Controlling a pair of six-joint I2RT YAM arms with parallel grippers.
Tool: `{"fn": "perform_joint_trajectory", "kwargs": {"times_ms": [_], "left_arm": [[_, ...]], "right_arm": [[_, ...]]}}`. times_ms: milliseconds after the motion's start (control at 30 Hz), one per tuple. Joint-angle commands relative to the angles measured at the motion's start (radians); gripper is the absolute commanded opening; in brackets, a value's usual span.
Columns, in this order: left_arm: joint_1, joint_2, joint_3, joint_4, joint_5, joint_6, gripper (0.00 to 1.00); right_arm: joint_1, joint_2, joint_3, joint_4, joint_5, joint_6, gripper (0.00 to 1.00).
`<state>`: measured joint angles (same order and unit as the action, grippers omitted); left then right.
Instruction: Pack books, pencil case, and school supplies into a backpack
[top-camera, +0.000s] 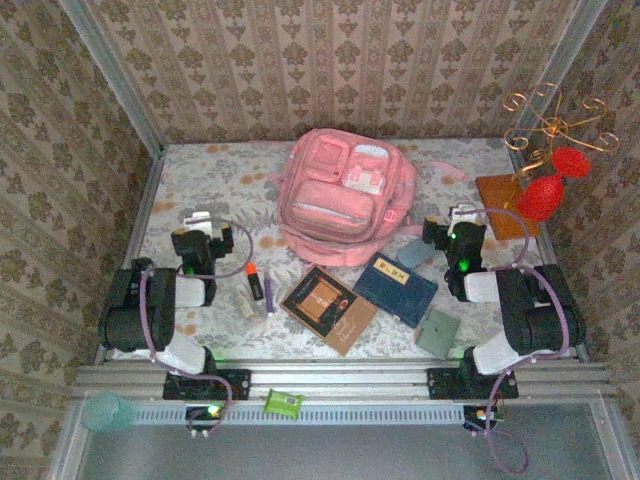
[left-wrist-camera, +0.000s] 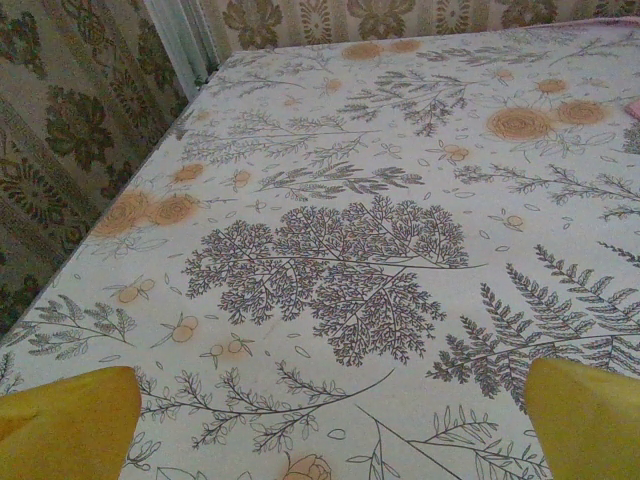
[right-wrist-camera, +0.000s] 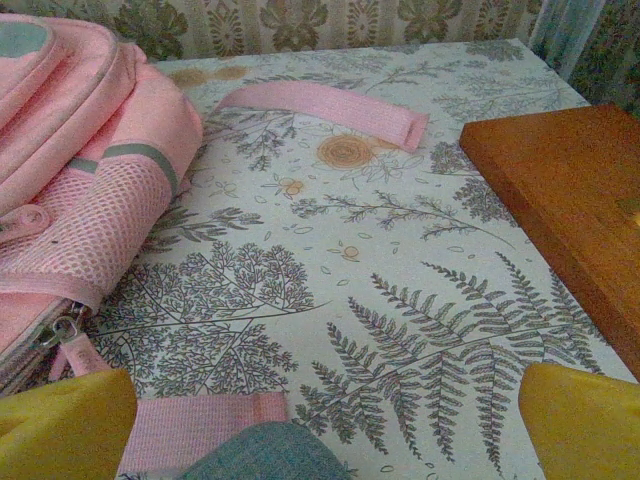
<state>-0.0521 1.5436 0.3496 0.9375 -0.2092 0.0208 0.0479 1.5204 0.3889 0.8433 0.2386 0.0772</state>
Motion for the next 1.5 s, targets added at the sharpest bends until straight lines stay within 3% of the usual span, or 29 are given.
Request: {"fn": "perform_joint_trajectory", "kwargs": {"times_ms": [0, 33, 167, 267, 400, 467, 600, 733, 833, 933, 1100, 1233, 1467], "left_arm": [[-0.008, -0.024, -0.007, 0.048, 0.001, 0.022, 1.0], [-0.006, -0.052, -0.007, 0.023, -0.004, 0.02, 1.0], [-0.008, -0.256, 0.027, -0.213, -0.058, -0.009, 1.0], [0.011, -0.398, 0.077, -0.436, -0.104, -0.159, 1.0], [0.013, -0.49, 0.121, -0.557, 0.144, -0.232, 0.98], [-0.016, -0.482, 0.163, -0.602, 0.254, -0.283, 0.97], [-0.155, -0.327, 0.357, -0.813, 0.32, -0.332, 0.94], [-0.274, -0.148, 0.58, -1.029, 0.332, -0.333, 0.89], [-0.329, -0.052, 0.673, -1.127, 0.356, -0.371, 0.89], [-0.345, 0.013, 0.683, -1.126, 0.397, -0.446, 0.89], [-0.305, 0.095, 0.711, -1.181, 0.36, -0.477, 0.9], [-0.273, 0.152, 0.699, -1.124, 0.44, -0.528, 0.89], [-0.334, 0.274, 0.749, -1.011, 0.548, -0.608, 0.77]], "right_arm": [[0.015, -0.047, -0.045, 0.097, 0.032, -0.027, 1.0], [0.027, -0.07, -0.059, 0.108, 0.07, -0.032, 1.0], [0.031, -0.346, -0.035, -0.183, 0.179, 0.057, 1.0], [0.02, -0.524, -0.01, -0.372, 0.088, 0.133, 1.0], [0.045, -0.653, 0.054, -0.589, -0.125, 0.217, 1.0], [0.096, -0.657, 0.092, -0.682, -0.119, 0.25, 0.99], [0.177, -0.495, 0.264, -0.888, -0.113, 0.275, 0.94], [0.184, -0.273, 0.475, -1.052, -0.151, 0.167, 0.9], [0.12, -0.185, 0.538, -1.045, -0.315, 0.158, 0.89], [0.133, -0.064, 0.607, -1.043, -0.392, 0.199, 0.84], [0.175, 0.085, 0.681, -1.052, -0.353, 0.268, 0.77], [0.171, 0.153, 0.691, -1.061, -0.349, 0.312, 0.72], [0.213, 0.244, 0.686, -0.985, -0.406, 0.387, 0.68]]}}
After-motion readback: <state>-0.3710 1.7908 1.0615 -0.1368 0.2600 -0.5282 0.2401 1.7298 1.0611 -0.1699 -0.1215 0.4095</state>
